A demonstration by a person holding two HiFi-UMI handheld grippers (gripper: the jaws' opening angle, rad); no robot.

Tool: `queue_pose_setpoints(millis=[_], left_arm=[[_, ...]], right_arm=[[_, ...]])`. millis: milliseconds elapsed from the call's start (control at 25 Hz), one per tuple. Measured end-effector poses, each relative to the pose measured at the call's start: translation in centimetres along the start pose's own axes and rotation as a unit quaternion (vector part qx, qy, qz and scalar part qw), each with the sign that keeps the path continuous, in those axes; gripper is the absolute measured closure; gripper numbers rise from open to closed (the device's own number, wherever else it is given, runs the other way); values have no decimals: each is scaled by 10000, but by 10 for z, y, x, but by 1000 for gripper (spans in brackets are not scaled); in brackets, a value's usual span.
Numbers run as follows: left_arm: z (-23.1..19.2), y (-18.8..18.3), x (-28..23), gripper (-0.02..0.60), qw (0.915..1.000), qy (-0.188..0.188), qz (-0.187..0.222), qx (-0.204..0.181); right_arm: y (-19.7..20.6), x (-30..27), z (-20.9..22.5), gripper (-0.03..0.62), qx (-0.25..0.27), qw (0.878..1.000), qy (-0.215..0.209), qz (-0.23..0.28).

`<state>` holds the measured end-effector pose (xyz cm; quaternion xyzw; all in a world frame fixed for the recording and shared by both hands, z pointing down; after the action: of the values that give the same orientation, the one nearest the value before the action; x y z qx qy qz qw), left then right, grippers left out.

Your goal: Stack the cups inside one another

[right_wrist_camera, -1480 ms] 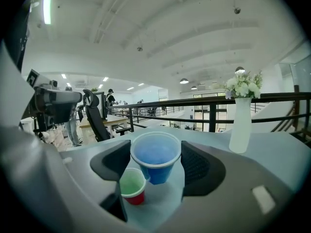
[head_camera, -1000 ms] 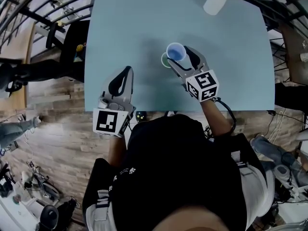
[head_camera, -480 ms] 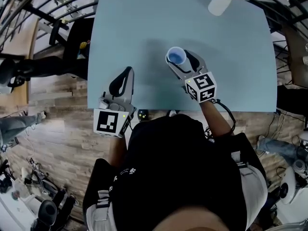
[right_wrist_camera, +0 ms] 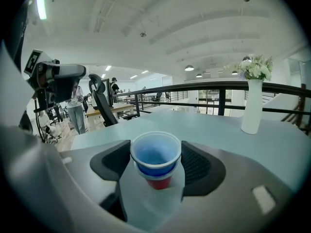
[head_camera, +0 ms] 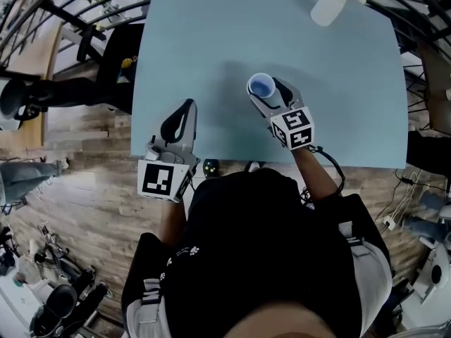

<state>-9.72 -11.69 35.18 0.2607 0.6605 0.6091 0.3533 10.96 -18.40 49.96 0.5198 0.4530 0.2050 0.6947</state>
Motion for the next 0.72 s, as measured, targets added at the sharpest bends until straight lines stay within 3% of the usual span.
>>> queue_pose_setpoints(millis=[720], left_arm=[[-2, 3, 16, 594, 9999, -130, -22, 16]], right_arm=[[24, -10, -4, 261, 164, 9992, 100, -356]])
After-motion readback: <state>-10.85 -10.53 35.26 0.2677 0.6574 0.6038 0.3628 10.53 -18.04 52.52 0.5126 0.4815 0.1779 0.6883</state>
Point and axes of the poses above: the fingertips, and each gripper's own axes: x backward along the fingers, z to its right, y out of its underside, the point moved 5 cm from there along x, backward along the fingers, and after that the axes turned 5 degrees about y, right-handed, at the moved point
